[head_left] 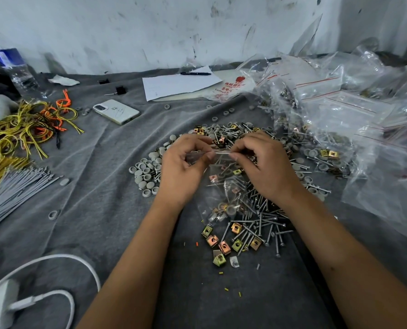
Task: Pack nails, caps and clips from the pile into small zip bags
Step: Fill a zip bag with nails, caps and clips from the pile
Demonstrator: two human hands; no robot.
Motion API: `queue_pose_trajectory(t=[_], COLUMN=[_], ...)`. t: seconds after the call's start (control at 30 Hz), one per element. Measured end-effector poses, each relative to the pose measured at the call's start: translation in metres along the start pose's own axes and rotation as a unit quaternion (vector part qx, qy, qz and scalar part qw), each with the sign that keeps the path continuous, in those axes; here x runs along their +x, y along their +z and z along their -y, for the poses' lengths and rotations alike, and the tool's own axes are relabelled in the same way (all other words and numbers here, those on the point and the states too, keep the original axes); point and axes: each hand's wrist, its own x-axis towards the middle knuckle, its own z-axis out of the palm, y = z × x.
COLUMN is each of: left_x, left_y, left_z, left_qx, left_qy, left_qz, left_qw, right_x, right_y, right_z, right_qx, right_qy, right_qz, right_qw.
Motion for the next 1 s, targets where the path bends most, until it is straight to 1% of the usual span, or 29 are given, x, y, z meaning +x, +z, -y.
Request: queue_pose_trajectory(t=[0.07,0.13,0.2,0.37,0.53,0.6,0.7,0.8,0.9,1.0], left_x=[-0.0005,-0.0006,0.0000,0.0012,0.0018,0.0010,0.0002,0.0007,0.0005,-0.0006], left_y=[-0.0007,-0.0011,-0.0010,-0.0015,-0.0002,-0.0008,-0.0001,0.0008,0.0005,0.0007], left_z=[-0.0002,-0.0003,-0.0005,-0.0003,0.0005,0.0020,0.0049,0.0057,0.0037,0.0013], left_qx=[0.042,0.130,0.167,0.174,0.178,0.199,0.228,0.215,0.202,0.202], left_qy=[0.014,0.056,0.082,0.094,0.107,0.126,0.152,0.157,0.151,0.147], left_qz=[-0.001,-0.005,-0.004,0.001,-0.008,-0.003,0.019,0.010,0.001,0.004], left_qw=[0.999,0.990,0.982,0.980,0.978,0.972,0.962,0.964,0.968,0.968], right_x=[-0.0004,0.0004,0.0004,-0.0006,-0.0012,-0.0009,-0.0005,-0.0005,-0.0012,-0.0007], right_y=[-0.0002,-0.0004,0.0001,0.0019,0.0008,0.0003,0.0004,0.0017,0.0023,0.0019], right_z=[-0.0003,-0.0001,0.0009,0.0022,0.0005,0.0016,0.0043,0.0063,0.0065,0.0048], right_qx=[-0.010,-0.021,-0.032,-0.015,-0.004,-0.012,-0.026,-0.017,-0.002,-0.010], right_qy=[-0.014,-0.030,-0.040,-0.024,0.002,-0.009,-0.038,-0.046,-0.030,-0.033], right_qz=[0.002,0.007,0.015,0.007,-0.020,-0.018,0.006,0.002,-0.010,-0.010], right_qw=[1.000,0.999,0.999,1.000,1.000,1.000,0.999,0.999,1.000,0.999])
